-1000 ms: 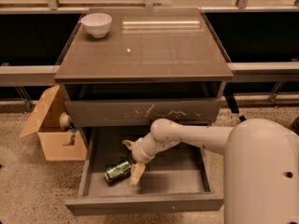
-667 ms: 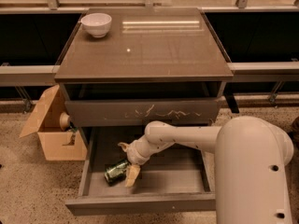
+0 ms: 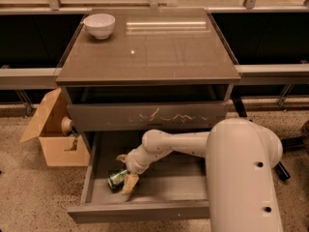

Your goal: Pick green can from middle drawer and place on counter

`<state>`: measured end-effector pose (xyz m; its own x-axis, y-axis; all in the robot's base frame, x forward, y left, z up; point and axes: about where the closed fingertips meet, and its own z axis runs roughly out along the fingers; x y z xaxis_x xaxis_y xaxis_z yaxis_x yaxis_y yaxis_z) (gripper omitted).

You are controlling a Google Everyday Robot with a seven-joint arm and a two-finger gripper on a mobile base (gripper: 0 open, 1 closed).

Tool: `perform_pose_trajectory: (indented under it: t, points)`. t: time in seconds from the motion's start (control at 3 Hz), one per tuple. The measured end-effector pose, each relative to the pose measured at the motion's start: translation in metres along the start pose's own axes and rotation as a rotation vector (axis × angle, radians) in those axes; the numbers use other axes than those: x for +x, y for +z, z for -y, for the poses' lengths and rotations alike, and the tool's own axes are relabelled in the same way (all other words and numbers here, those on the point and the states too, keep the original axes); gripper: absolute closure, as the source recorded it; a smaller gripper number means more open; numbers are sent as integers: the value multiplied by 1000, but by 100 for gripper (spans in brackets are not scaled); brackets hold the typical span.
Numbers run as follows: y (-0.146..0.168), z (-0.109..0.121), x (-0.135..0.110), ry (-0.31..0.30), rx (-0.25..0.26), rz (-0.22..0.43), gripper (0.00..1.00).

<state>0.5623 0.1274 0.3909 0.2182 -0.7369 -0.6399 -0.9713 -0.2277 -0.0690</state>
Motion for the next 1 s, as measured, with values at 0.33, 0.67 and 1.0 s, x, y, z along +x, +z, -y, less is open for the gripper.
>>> perform_pose_trajectory:
  t: [0.33, 0.67, 1.0]
  points:
    - [10, -2, 6, 8, -8, -15, 41]
    - [2, -4, 6, 9, 17, -25, 64]
    - [-20, -8, -1, -4, 60, 10, 88]
